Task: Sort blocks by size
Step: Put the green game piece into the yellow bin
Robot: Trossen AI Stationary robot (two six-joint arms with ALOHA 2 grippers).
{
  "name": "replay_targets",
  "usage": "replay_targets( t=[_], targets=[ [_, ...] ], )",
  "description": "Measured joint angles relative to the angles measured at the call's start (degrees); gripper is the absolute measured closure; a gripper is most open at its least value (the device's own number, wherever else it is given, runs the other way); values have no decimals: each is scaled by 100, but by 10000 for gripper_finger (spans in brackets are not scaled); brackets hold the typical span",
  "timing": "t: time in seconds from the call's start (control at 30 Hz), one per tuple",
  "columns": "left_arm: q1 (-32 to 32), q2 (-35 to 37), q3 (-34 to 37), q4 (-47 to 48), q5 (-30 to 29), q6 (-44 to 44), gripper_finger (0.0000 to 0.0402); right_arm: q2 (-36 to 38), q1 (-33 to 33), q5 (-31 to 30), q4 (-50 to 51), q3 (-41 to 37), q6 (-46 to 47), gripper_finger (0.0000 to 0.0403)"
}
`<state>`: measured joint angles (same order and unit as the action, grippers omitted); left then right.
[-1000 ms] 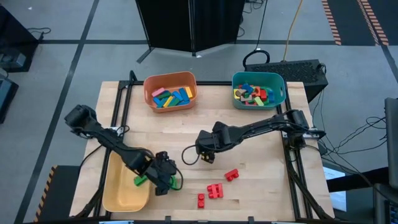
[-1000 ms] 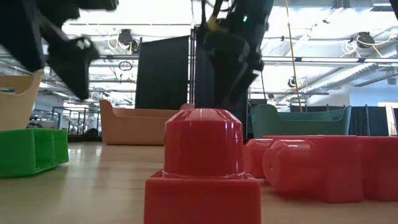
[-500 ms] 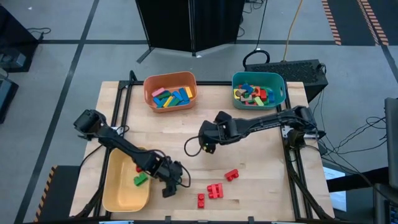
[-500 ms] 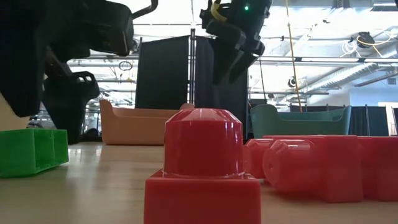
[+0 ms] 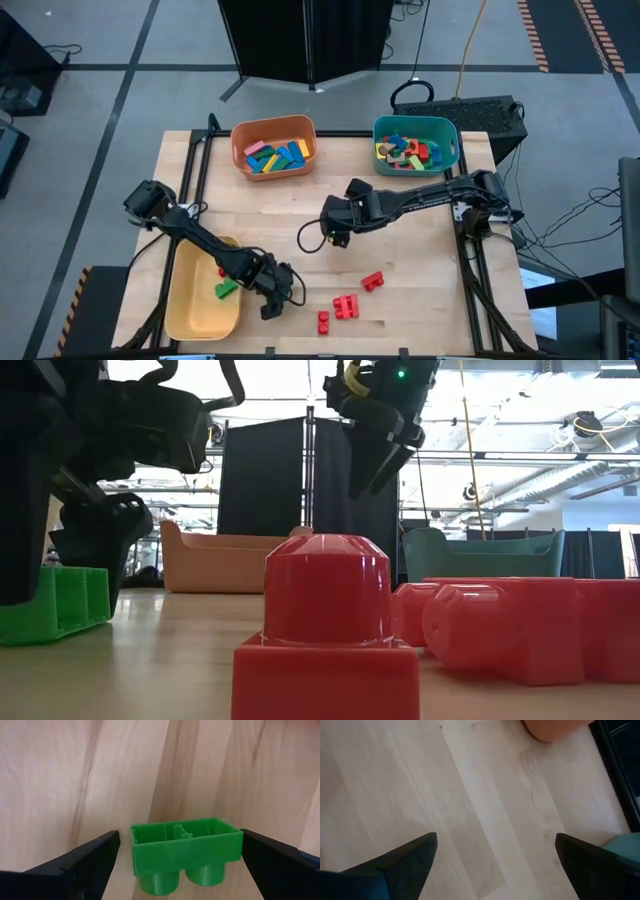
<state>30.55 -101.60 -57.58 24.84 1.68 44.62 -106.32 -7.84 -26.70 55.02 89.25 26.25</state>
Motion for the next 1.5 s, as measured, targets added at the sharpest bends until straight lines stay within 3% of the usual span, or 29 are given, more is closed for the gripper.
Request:
replay_targets(
  t=[0.2, 0.43, 0.53, 0.7, 0.97, 1.1, 1.33, 1.5],
  targets=[
    [-46, -18, -2, 4, -43, 2, 14, 0, 36, 0, 3, 0, -123, 9],
    [-68, -25, -2, -10, -217, -5, 107, 0, 66, 0, 84, 0, -145, 10],
    [-75, -25, -7, -9, -234, -44, 127, 0, 66, -1, 105, 0, -120, 10],
    [-151, 53, -9, 296, -79, 93, 127, 0, 63, 0, 111, 0, -104, 10],
    [-336, 648, -411, 2254, -29, 165, 127, 0, 63, 0, 122, 0, -148, 10],
    [-399, 1151, -532, 2708, -50, 420, 127, 0, 66, 0, 114, 0, -150, 10],
    [-433, 2195, -710, 2953, -781, 1114, 127, 0, 66, 0, 107, -125, -131, 10],
    [-381, 2701, -708, 3537, -853, 1566, 127, -2, 63, 400, -28, -605, 10, 10]
  ],
)
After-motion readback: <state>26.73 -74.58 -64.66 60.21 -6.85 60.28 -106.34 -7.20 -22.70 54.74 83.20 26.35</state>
